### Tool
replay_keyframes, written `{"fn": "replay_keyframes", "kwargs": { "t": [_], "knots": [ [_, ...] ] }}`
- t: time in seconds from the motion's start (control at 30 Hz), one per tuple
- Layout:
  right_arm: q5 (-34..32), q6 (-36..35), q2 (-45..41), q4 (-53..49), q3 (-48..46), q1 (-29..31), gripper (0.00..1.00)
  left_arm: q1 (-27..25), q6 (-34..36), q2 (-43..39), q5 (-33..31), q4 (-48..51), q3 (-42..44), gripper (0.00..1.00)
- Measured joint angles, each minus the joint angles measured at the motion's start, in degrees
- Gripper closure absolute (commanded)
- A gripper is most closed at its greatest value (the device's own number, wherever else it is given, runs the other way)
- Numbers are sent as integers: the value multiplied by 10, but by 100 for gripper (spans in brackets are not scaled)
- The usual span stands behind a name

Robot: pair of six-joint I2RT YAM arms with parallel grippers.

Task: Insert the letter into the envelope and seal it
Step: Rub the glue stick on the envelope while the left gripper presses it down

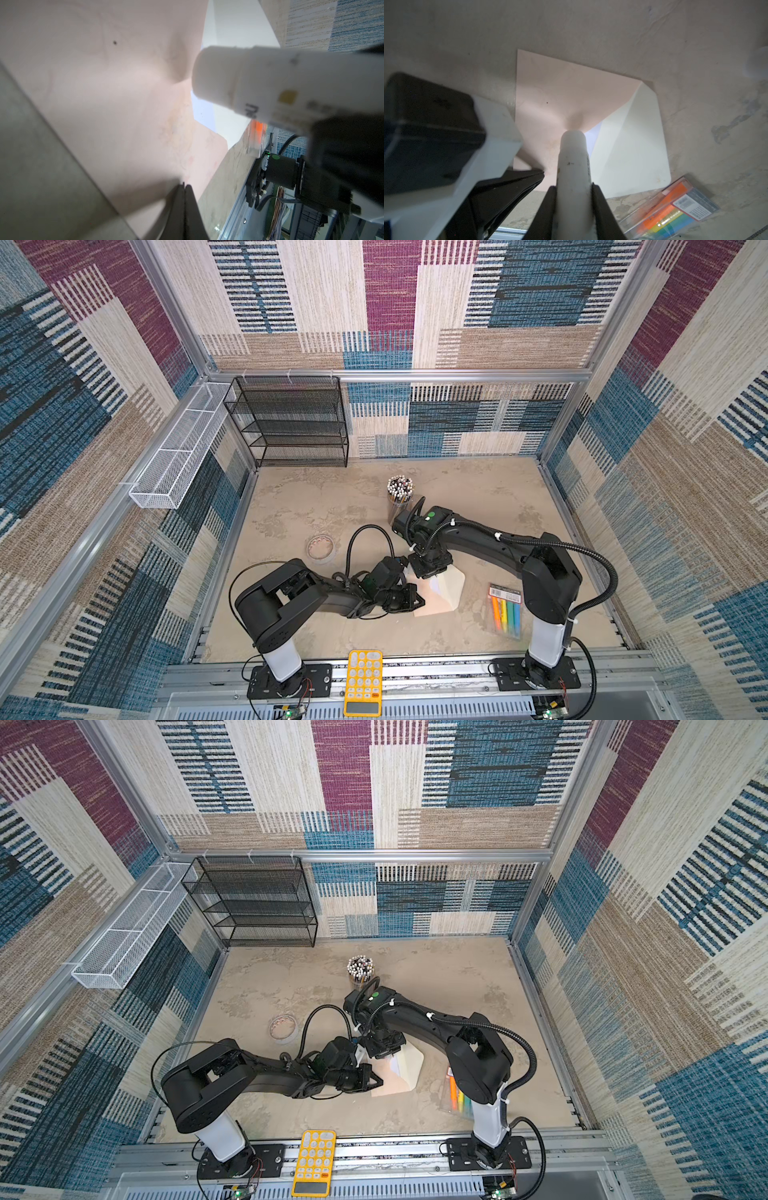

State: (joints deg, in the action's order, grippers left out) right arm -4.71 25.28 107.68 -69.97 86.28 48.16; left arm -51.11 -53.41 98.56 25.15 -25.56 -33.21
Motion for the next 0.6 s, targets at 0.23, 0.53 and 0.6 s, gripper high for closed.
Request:
{"fn": "replay_keyframes", "kwargs": {
  "t": [0.23,0.53,0.6],
  "knots": [
    [1,2,-26,-3,4,1,100,0,0,-7,-1,5,4,100],
    [58,-3,-40,10,-45,6,100,0,0,-7,0,7,4,100],
    [64,-7,-40,13,-47,7,100,0,0,-7,0,7,4,100]
  ]
}}
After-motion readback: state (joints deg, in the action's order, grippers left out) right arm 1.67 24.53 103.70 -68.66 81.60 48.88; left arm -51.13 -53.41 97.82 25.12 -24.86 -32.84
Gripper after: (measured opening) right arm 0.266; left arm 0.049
